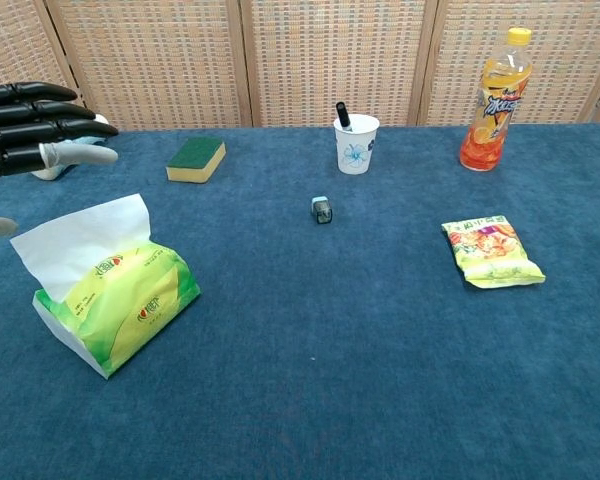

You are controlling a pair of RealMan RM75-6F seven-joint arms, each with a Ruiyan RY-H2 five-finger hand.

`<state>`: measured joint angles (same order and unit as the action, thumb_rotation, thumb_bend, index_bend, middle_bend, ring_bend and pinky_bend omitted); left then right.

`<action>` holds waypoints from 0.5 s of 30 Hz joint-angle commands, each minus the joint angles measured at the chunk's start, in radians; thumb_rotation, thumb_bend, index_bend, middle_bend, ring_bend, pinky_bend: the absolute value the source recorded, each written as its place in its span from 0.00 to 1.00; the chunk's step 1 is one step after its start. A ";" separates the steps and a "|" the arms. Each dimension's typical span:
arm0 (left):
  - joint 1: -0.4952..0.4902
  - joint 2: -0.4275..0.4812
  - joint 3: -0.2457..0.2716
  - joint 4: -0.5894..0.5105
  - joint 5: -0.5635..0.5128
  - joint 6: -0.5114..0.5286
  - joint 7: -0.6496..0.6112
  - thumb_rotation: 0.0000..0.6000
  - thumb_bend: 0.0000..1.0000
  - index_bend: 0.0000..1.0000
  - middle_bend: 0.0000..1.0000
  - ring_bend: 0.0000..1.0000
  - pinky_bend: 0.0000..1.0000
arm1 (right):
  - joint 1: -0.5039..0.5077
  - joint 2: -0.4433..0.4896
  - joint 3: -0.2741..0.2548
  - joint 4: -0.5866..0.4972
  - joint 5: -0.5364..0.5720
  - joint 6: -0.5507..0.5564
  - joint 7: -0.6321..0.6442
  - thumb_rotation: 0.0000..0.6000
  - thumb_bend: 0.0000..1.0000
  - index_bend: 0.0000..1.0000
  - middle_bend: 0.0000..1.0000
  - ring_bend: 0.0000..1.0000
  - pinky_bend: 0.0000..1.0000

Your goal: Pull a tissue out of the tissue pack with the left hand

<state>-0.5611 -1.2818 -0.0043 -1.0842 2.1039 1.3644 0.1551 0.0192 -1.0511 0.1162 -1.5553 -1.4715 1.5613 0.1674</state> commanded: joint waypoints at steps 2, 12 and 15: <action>-0.033 -0.021 0.021 0.017 0.023 -0.017 0.033 1.00 0.29 0.00 0.00 0.00 0.00 | -0.001 0.003 0.002 0.004 0.005 -0.002 0.013 1.00 0.00 0.02 0.00 0.00 0.00; -0.102 -0.085 0.076 0.074 0.086 -0.019 0.081 1.00 0.50 0.60 0.28 0.22 0.18 | -0.003 0.010 0.004 0.010 0.006 -0.001 0.047 1.00 0.00 0.02 0.00 0.00 0.00; -0.107 -0.103 0.091 0.098 0.078 -0.017 0.069 1.00 0.50 0.75 0.41 0.33 0.27 | -0.004 0.011 0.004 0.012 0.006 -0.002 0.054 1.00 0.00 0.02 0.00 0.00 0.00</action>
<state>-0.6627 -1.3741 0.0765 -0.9980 2.1845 1.3429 0.2307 0.0157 -1.0401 0.1202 -1.5440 -1.4658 1.5594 0.2210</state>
